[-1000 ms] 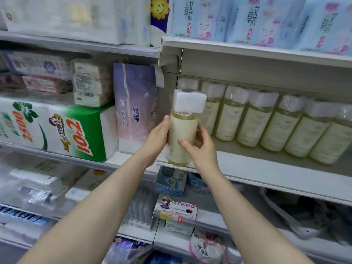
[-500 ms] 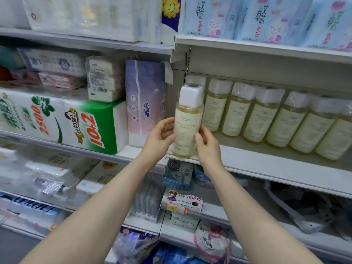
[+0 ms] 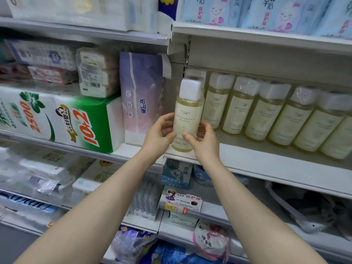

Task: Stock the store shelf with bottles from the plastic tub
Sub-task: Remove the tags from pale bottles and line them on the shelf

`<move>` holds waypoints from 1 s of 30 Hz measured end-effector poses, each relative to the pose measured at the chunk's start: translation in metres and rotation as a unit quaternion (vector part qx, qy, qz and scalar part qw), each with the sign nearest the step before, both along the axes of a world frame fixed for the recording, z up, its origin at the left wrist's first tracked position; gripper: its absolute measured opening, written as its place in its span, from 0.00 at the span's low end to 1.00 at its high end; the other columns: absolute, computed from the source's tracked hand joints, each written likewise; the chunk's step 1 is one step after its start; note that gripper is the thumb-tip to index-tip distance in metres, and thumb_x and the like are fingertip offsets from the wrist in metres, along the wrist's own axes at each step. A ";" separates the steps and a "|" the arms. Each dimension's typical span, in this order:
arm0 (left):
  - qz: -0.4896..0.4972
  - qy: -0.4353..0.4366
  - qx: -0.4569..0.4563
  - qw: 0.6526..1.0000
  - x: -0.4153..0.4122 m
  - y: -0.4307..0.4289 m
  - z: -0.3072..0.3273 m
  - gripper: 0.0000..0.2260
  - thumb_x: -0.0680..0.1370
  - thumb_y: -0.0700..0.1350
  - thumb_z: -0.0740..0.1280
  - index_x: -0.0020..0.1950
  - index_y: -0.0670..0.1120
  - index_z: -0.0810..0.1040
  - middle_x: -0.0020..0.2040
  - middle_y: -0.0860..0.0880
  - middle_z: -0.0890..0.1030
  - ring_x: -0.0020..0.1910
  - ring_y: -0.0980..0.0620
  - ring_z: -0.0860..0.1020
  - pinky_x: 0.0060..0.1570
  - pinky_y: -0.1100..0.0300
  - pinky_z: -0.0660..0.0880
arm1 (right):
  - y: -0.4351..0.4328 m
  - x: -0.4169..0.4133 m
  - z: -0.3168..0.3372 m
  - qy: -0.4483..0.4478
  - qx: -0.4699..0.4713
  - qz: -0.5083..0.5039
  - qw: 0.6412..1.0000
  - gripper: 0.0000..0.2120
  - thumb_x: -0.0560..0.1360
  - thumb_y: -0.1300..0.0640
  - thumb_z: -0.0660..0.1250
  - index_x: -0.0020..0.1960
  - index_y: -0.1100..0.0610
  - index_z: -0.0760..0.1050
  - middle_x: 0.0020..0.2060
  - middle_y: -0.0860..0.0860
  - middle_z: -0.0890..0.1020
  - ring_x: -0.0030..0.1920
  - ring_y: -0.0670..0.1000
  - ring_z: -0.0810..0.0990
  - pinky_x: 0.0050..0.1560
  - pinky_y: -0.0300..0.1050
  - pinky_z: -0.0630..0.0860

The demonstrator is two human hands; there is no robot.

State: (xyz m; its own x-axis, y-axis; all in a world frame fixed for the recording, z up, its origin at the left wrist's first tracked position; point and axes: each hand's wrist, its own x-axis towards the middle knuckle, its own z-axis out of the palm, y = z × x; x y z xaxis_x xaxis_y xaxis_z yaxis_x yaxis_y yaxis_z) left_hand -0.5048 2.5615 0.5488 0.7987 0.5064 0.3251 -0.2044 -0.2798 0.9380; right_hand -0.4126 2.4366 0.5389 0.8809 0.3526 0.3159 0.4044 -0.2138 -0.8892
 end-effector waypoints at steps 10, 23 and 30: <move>-0.020 0.001 -0.038 0.999 0.042 0.017 -0.008 0.25 0.78 0.27 0.62 0.72 0.46 0.68 0.60 0.52 0.79 0.55 0.61 0.80 0.56 0.58 0.79 | 0.015 0.040 0.007 0.007 -0.028 -0.006 1.000 0.28 0.72 0.50 0.76 0.68 0.57 0.72 0.59 0.51 0.82 0.56 0.49 0.80 0.51 0.38 0.72; -0.008 0.018 -0.027 0.999 0.076 0.032 -0.012 0.27 0.75 0.34 0.67 0.74 0.45 0.68 0.64 0.46 0.79 0.64 0.50 0.78 0.66 0.44 0.74 | 0.032 0.077 0.005 0.016 -0.023 -0.008 1.000 0.27 0.72 0.52 0.77 0.68 0.54 0.72 0.57 0.52 0.83 0.54 0.51 0.81 0.51 0.41 0.74; -0.016 0.007 -0.045 0.999 0.084 0.031 -0.010 0.30 0.70 0.39 0.65 0.72 0.48 0.69 0.63 0.45 0.79 0.63 0.50 0.78 0.65 0.43 0.74 | 0.036 0.083 0.003 0.014 -0.022 -0.009 1.000 0.27 0.73 0.51 0.76 0.68 0.54 0.71 0.60 0.52 0.81 0.57 0.52 0.80 0.53 0.42 0.75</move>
State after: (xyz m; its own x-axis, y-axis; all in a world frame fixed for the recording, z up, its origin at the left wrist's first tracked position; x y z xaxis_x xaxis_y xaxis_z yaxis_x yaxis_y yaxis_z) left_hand -0.4207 2.5930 0.5387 0.8189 0.5076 0.2679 -0.1977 -0.1887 0.9619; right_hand -0.3294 2.4727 0.5421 0.8957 0.3488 0.2757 0.3752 -0.2605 -0.8896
